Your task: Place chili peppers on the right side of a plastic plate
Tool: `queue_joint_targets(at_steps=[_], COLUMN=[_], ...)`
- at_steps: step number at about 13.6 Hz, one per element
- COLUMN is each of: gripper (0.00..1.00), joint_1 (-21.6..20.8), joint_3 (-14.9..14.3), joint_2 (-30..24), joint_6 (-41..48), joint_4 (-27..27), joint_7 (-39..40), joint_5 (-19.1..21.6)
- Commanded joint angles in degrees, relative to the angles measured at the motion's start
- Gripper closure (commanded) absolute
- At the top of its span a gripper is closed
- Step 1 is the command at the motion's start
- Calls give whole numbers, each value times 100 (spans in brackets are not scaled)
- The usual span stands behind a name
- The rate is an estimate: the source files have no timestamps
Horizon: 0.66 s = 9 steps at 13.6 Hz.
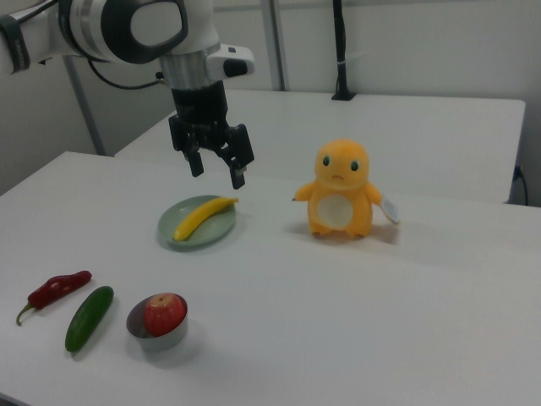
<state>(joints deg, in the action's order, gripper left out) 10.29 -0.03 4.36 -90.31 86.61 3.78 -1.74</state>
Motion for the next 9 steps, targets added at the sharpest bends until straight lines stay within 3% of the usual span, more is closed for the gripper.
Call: queue_joint_targets(at_steps=[1,6,9], gripper=[0,0,0], joint_1=[-62,-124,-535], joint_3=[-15,-6,-6], joint_2=[3,38,3], joint_6=[93,-284,-364], joint_4=[23,23,14], joint_7=[35,-78,-631], joint_5=[-11,-11,-11])
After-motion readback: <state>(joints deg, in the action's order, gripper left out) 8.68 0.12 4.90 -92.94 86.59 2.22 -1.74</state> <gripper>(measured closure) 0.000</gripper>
